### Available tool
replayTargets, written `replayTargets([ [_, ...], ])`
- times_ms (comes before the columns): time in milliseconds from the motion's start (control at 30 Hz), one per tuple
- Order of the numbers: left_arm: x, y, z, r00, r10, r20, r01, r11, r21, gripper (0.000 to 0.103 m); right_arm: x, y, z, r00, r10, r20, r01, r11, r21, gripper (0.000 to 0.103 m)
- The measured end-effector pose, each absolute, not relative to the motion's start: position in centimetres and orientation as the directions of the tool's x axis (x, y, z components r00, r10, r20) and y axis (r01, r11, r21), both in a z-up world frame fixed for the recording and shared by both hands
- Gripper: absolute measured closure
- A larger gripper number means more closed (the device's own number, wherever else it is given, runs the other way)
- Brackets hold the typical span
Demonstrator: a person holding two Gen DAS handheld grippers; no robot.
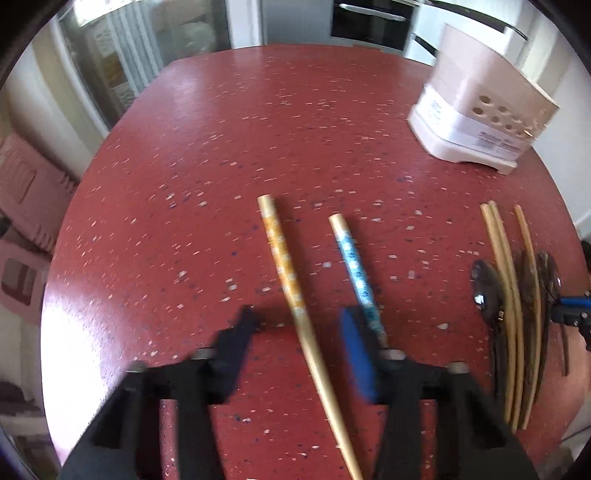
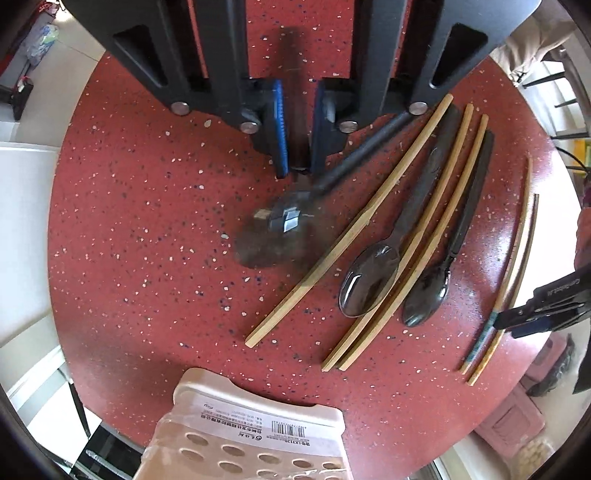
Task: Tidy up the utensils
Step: 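Grasp the orange-dotted chopstick with the left tool while the right tool grasps a dark spoon, then carry the chopstick and spoon to the pink caddy and drop them in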
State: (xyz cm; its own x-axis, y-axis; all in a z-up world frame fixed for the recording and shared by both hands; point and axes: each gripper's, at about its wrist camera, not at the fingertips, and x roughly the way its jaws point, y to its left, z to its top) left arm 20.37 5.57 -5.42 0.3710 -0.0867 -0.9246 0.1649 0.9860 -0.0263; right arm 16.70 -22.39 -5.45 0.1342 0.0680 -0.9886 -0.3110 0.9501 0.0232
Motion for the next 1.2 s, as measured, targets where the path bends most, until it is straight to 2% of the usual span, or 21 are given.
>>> replayTargets([
  [33,20.4,5.4,-5.4,0.368,-0.090,-0.925,0.170,0.985,-0.028,0.063,16.8,-22.8,-5.3,0.138,0.077,-0.987,-0.309,0.951,0.030,0.091],
  [100,20.6,5.1,-5.3,0.374,-0.079,-0.924,0.166,0.986,-0.017,0.066,16.5,-23.3,-5.3,0.152,0.097,-0.984,-0.307,0.951,0.046,0.091],
  [300,19.4,5.4,-4.2,0.460,-0.104,-0.882,0.121,0.991,-0.055,0.066,16.1,-25.9,-3.2,0.207,0.202,-0.957,-0.271,0.952,0.143,0.091],
  [600,18.4,4.1,4.2,0.671,-0.219,-0.708,0.118,0.975,-0.190,0.066,16.5,-29.2,2.7,0.357,0.356,-0.863,-0.228,0.930,0.289,0.091],
  [867,23.1,0.6,11.4,0.794,-0.307,-0.524,0.174,0.942,-0.288,0.066,19.0,-29.4,9.2,0.557,0.389,-0.734,-0.226,0.921,0.317,0.091],
  [1067,28.2,-2.0,14.3,0.843,-0.305,-0.443,0.183,0.937,-0.297,0.066,24.1,-29.2,11.6,0.680,0.395,-0.618,-0.205,0.911,0.356,0.091],
  [1200,31.5,-3.9,15.0,0.874,-0.288,-0.392,0.179,0.940,-0.290,0.066,27.0,-28.2,13.5,0.767,0.352,-0.537,-0.202,0.926,0.319,0.091],
])
